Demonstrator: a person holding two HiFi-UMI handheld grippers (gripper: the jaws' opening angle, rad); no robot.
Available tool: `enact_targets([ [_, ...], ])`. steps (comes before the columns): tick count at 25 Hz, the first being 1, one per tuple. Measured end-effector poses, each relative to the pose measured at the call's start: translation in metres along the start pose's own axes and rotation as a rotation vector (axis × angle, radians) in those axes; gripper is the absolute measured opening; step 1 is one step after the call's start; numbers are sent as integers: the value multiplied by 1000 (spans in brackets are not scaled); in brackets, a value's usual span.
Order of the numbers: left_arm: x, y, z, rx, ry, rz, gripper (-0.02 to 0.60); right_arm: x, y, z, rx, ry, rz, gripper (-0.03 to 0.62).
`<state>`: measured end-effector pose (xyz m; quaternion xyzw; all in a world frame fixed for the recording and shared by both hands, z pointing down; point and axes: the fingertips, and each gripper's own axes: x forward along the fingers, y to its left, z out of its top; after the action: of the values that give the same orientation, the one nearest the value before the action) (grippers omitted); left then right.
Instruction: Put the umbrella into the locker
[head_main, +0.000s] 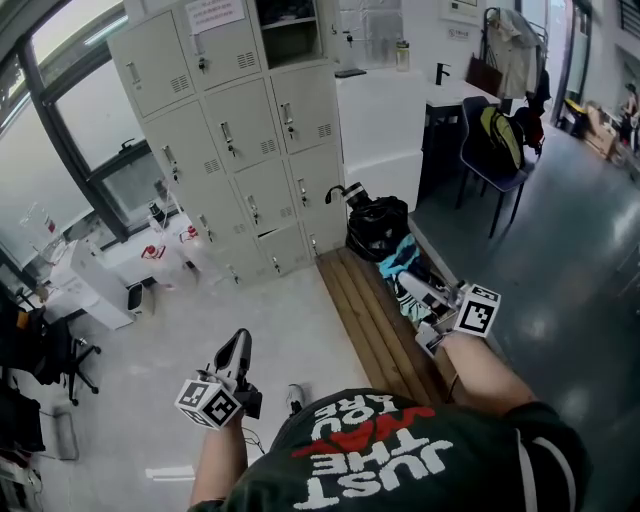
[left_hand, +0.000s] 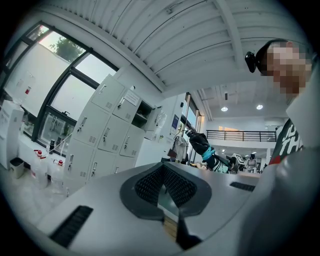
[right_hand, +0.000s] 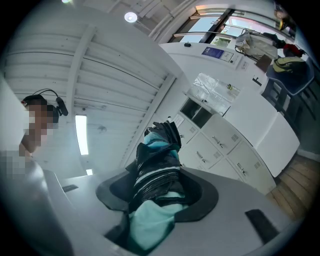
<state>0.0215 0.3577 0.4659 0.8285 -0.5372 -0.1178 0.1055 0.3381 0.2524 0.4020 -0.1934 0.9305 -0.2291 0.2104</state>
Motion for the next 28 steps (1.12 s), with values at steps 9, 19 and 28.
enact_targets([
  [9, 67, 142, 7, -35, -15, -51, 8, 118, -61, -21, -41, -31, -16, 227],
  [19, 176, 339, 107, -2, -9, -149, 8, 328, -139, -16, -19, -118, -55, 225],
  [28, 230, 433, 145, -23, 6, -173, 9, 423, -178, 0, -20, -165, -68, 225],
])
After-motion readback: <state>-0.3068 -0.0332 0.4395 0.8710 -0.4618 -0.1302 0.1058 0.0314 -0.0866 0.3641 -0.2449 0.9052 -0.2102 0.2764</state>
